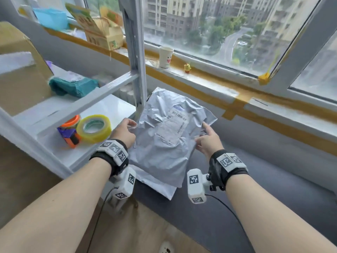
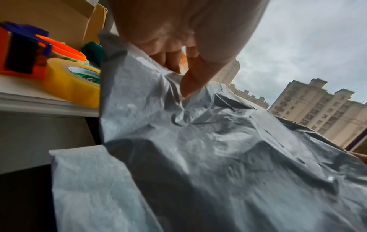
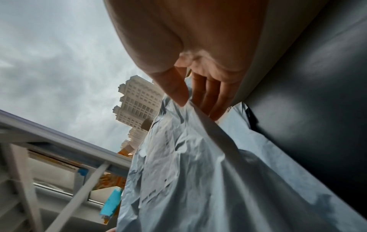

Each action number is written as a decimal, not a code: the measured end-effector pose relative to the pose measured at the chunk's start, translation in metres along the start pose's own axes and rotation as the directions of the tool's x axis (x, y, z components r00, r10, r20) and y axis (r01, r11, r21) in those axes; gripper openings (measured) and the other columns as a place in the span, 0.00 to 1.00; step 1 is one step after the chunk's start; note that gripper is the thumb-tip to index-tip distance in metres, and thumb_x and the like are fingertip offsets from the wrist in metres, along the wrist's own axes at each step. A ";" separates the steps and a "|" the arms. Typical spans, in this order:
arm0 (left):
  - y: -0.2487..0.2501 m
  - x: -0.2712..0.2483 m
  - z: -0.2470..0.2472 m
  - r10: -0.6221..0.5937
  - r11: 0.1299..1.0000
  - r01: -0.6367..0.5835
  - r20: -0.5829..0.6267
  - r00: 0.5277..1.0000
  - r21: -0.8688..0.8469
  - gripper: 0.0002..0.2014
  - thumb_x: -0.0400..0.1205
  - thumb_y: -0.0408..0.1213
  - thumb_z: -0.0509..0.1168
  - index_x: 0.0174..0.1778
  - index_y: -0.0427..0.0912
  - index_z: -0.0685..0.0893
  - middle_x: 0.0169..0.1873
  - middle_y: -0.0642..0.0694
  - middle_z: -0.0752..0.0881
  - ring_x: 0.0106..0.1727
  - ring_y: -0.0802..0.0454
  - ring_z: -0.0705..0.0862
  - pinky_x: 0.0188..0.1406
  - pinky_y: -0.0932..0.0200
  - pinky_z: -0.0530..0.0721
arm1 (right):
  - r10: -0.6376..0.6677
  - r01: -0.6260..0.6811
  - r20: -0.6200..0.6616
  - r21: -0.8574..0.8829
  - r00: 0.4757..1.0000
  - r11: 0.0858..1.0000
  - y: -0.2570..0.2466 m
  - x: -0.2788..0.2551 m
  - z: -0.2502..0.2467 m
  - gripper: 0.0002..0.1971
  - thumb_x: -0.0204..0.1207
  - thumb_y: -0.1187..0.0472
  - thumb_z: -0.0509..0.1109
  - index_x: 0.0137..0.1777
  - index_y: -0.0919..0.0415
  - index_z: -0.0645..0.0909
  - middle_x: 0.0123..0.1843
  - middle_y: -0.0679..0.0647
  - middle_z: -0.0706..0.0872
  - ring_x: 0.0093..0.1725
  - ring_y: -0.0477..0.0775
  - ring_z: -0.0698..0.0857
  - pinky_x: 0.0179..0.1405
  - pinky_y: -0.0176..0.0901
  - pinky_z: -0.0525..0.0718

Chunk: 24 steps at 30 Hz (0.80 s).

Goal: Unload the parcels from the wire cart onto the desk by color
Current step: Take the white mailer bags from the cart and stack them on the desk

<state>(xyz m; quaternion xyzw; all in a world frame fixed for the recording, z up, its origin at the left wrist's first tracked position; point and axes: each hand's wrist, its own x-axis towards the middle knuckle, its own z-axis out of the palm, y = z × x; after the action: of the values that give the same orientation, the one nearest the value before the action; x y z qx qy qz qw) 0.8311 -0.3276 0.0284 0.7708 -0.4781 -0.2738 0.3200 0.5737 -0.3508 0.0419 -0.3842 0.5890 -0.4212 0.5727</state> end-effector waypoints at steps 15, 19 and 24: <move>-0.030 0.080 0.025 -0.157 0.892 0.011 0.289 0.944 0.452 0.16 0.69 0.37 0.72 0.51 0.50 0.78 0.60 0.44 0.79 0.62 0.44 0.78 0.58 0.55 0.77 | 0.024 -0.274 -0.414 -0.558 0.910 0.783 0.021 0.058 0.029 0.18 0.75 0.63 0.67 0.65 0.57 0.79 0.63 0.57 0.80 0.65 0.61 0.79 0.66 0.48 0.77; -0.001 0.094 0.034 0.172 0.921 -0.275 0.345 0.923 0.275 0.37 0.65 0.41 0.78 0.71 0.51 0.73 0.71 0.46 0.72 0.73 0.45 0.70 0.73 0.54 0.68 | -0.260 0.006 -0.169 -0.828 0.951 0.561 0.019 0.059 0.050 0.25 0.70 0.58 0.71 0.69 0.48 0.75 0.73 0.54 0.69 0.75 0.57 0.66 0.76 0.50 0.64; 0.011 0.093 0.069 0.134 0.731 -0.559 0.720 0.680 0.391 0.54 0.62 0.52 0.80 0.81 0.54 0.57 0.82 0.48 0.53 0.83 0.48 0.52 0.81 0.49 0.56 | 0.095 -0.002 0.024 -0.966 0.995 0.259 0.041 0.069 0.061 0.53 0.57 0.38 0.79 0.81 0.40 0.55 0.86 0.52 0.41 0.84 0.58 0.38 0.80 0.67 0.42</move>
<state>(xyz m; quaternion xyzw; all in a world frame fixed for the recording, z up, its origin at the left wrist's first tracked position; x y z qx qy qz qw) 0.8118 -0.4320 -0.0186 0.5734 -0.7621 -0.2922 -0.0705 0.6326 -0.4049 -0.0199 -0.6508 0.7127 0.0566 0.2558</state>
